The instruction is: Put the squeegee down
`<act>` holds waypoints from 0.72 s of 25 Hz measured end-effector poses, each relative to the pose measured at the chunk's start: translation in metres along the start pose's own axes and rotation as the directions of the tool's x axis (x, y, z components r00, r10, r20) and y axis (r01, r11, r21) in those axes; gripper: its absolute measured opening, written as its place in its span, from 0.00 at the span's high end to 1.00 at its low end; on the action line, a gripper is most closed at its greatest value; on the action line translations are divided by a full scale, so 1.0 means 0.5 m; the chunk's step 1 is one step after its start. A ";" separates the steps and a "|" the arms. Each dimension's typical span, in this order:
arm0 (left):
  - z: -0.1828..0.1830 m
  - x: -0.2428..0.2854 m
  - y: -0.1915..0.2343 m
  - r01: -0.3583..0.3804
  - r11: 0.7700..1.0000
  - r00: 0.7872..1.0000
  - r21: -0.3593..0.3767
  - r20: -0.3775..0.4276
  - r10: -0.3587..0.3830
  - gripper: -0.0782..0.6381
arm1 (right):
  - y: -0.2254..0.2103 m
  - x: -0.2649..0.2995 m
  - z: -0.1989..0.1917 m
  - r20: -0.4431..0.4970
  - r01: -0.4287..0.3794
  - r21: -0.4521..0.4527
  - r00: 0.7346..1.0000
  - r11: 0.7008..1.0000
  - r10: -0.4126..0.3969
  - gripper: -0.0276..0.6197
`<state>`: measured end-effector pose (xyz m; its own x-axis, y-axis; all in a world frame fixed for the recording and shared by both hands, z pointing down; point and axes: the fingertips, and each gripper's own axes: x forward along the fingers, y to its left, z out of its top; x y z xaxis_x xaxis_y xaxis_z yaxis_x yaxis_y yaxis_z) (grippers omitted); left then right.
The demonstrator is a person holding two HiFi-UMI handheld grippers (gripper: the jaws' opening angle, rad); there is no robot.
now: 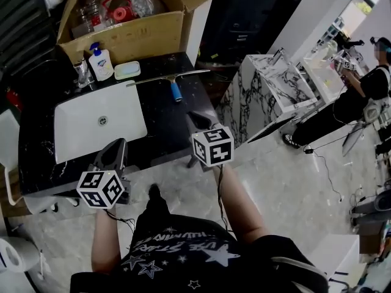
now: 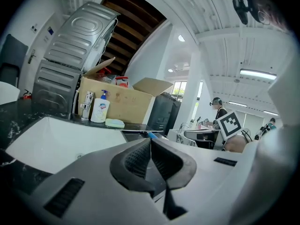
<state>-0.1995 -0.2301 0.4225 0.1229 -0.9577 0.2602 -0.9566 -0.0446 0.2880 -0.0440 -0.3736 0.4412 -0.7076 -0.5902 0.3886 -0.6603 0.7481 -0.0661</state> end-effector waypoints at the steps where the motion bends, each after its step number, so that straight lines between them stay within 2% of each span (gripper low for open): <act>1: -0.009 -0.008 -0.012 0.000 1.000 1.000 -0.001 -0.003 0.000 0.86 | 0.002 -0.013 -0.011 -0.004 -0.004 -0.001 1.000 1.000 0.004 0.87; 15: -0.130 -0.118 -0.152 0.011 1.000 0.999 -0.008 -0.033 -0.011 0.86 | 0.043 -0.198 -0.170 -0.036 -0.046 0.013 0.998 0.999 0.046 0.87; 18: -0.158 -0.141 -0.185 0.017 1.000 0.999 0.012 -0.043 -0.017 0.86 | 0.051 -0.239 -0.203 -0.046 -0.054 0.014 0.997 0.998 0.054 0.87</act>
<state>-0.0987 -0.1362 0.4503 0.1502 -0.9436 0.2951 -0.9574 -0.0645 0.2813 0.0491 -0.2533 0.4865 -0.7299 -0.5342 0.4265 -0.6248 0.7745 -0.0993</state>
